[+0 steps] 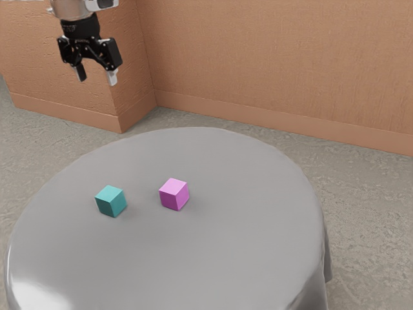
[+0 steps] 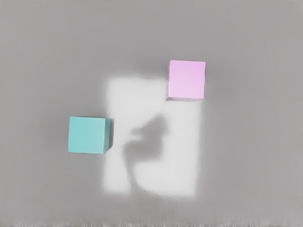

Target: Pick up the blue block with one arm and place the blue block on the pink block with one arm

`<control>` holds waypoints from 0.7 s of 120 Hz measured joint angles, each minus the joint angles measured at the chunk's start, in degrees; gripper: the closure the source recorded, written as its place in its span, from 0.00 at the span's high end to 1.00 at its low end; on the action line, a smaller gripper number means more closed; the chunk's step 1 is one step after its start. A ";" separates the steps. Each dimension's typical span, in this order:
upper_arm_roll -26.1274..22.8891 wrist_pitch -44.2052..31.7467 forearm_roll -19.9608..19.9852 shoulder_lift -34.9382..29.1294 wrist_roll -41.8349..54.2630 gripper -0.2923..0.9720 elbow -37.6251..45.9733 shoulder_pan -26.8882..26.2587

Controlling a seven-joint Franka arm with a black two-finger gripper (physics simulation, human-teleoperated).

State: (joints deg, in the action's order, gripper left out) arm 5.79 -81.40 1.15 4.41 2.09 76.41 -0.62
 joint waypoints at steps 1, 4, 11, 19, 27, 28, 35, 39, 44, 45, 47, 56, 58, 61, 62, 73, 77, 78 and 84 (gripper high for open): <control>0.01 0.05 0.09 0.03 0.03 0.77 0.00 -0.01; 0.04 0.19 0.33 0.09 0.10 0.77 -0.01 -0.01; 0.05 0.60 0.93 0.38 0.25 0.77 -0.46 0.25; -0.58 2.34 1.34 -0.40 0.40 0.77 -9.79 0.84; -2.15 3.95 1.34 -1.93 0.55 0.77 -15.64 0.68; -2.40 4.12 1.21 -2.05 0.57 0.77 -15.98 0.62; -3.61 5.18 0.29 -1.95 0.67 0.77 -16.99 -0.52; -3.76 6.09 -1.27 -0.08 0.67 0.77 -16.71 -1.63; -3.97 7.67 -4.13 3.71 0.70 0.77 -16.49 -2.58; -3.98 7.97 -4.59 4.63 0.71 0.77 -16.46 -2.64; -3.98 8.52 -5.43 6.17 0.74 0.77 -16.40 -2.60; -4.12 8.90 -7.81 10.17 0.94 0.77 -12.98 -1.10; -4.19 8.49 -7.91 10.13 1.02 0.77 -11.03 -0.47; -4.31 7.36 -7.90 9.46 1.19 0.77 -6.78 0.75; -4.34 6.92 -7.90 9.19 1.25 0.77 -5.38 1.15; -4.47 -3.15 -7.14 1.56 2.72 0.77 17.73 6.06; -4.44 -7.64 -6.91 0.37 3.55 0.77 24.09 8.54; -4.44 -8.70 -6.86 0.22 3.75 0.77 25.27 9.19; -4.32 -14.67 -6.74 0.88 4.98 0.77 29.56 12.72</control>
State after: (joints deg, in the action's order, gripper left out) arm 1.47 -96.07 -5.59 5.29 7.07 105.97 12.10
